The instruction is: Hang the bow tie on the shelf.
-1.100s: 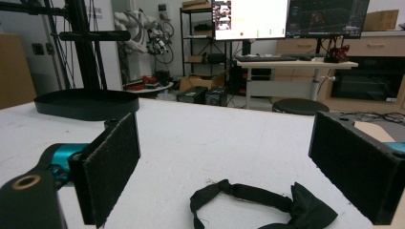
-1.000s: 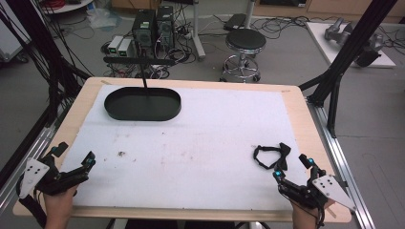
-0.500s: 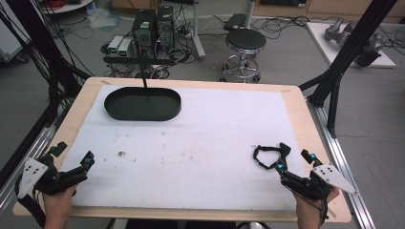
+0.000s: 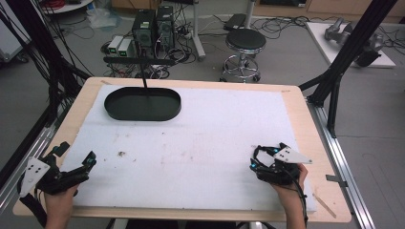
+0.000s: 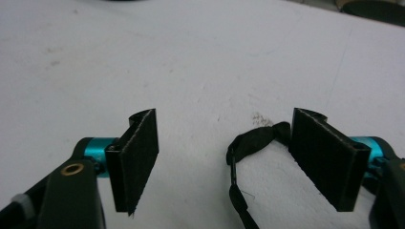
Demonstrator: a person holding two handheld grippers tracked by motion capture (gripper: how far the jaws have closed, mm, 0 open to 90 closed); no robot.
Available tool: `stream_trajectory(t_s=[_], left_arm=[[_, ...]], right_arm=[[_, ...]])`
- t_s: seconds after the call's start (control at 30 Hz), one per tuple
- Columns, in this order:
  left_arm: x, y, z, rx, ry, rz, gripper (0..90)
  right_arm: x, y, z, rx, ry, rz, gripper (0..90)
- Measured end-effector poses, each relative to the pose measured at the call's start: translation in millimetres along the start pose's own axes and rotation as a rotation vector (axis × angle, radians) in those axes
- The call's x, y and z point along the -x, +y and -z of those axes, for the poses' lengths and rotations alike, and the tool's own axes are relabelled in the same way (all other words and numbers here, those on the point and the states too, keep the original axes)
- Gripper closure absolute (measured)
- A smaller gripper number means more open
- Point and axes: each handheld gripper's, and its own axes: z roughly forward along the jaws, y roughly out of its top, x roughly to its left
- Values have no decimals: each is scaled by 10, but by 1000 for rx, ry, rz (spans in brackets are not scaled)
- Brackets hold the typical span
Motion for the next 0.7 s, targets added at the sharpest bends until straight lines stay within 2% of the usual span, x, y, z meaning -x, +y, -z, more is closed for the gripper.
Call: stream_trajectory(t_s=[0.03, 0.1, 0.17, 0.3, 0.37, 0.4, 0.53, 0.67, 0.7], left_arm=[[9, -4, -5, -2, -1, -3, 38], [13, -5, -6, -2, -3, -4, 38], [22, -5, -8, 1, -4, -4, 38], [21, -2, -1, -1, -3, -7, 38], [18, -1, 1, 0, -3, -5, 38], [16, -1, 3, -1, -2, -7, 38], [10, -3, 2, -2, 0, -5, 38], [9, -4, 2, -2, -1, -5, 38], [10, -4, 3, -3, -1, -5, 38]], right_arm=[[0, -3, -39, -36, -9, 3, 314], [5, -5, -48, -44, -7, -7, 332], [40, -23, -70, -77, 0, -33, 424], [63, -65, -114, -134, 2, -56, 479], [66, -72, -121, -142, 3, -58, 492], [66, -81, -137, -156, 11, -62, 539], [63, -87, -174, -177, 8, -58, 570], [87, -84, -191, -193, 7, -77, 623], [93, -83, -199, -199, 13, -82, 678]])
